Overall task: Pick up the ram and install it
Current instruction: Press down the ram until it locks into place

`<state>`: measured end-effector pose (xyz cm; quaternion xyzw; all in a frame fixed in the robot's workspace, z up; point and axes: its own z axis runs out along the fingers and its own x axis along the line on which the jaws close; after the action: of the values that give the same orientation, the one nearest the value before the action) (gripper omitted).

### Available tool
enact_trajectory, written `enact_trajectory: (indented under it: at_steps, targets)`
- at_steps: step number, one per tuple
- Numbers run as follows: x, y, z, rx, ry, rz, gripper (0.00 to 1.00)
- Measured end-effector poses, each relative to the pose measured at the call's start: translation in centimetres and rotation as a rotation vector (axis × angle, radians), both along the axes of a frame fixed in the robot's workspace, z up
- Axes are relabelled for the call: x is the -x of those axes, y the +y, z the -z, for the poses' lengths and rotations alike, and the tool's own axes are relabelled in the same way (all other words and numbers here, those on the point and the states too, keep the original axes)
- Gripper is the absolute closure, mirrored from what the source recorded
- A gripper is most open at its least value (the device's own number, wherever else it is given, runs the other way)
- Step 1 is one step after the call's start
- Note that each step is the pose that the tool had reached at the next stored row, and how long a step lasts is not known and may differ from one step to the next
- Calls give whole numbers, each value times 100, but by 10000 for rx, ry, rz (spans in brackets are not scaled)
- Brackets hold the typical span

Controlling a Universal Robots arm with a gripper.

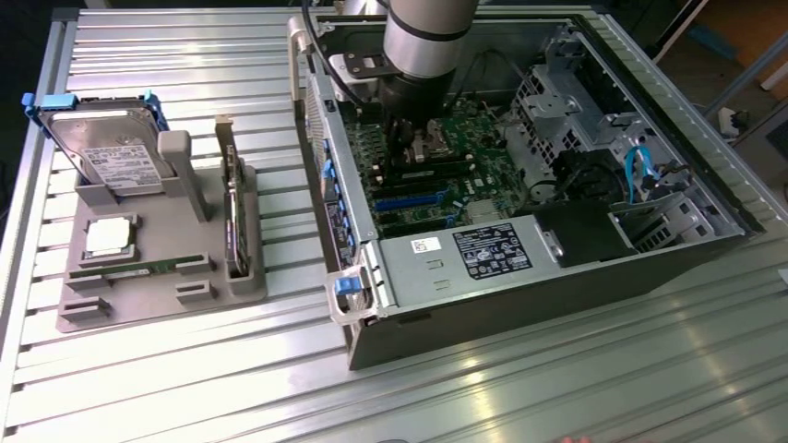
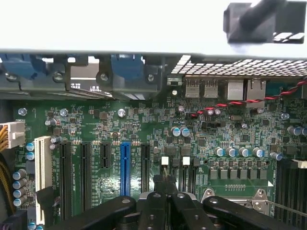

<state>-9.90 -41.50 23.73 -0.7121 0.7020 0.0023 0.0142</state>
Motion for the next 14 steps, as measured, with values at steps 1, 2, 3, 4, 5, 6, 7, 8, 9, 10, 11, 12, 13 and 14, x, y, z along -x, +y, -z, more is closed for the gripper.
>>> enact_trajectory:
  at_steps: [1, 2, 3, 4, 5, 6, 7, 8, 9, 10, 11, 12, 13, 14]
  targets:
    - [0, 0, 0, 0, 0, 0, 89]
    - [0, 0, 0, 0, 0, 0, 89]
    - [0, 0, 0, 0, 0, 0, 89]
    - [0, 0, 0, 0, 0, -1, 89]
    - [0, 5, 0, 0, 0, 0, 89]
    - [0, 10, 1, 0, 0, 1, 89]
    - [0, 13, 1, -1, 0, 0, 89]
    - [0, 16, 1, -1, 0, -1, 89]
    - [0, 16, 1, 0, 0, -1, 89]
    - [0, 17, 3, 0, 0, 0, 89]
    - [0, 17, 5, 0, 0, 0, 89]
    - [1, 16, 7, 1, 1, 0, 89]
    - [1, 15, 9, 0, 0, 1, 89]
    - [1, 14, 12, 0, 0, 2, 89]
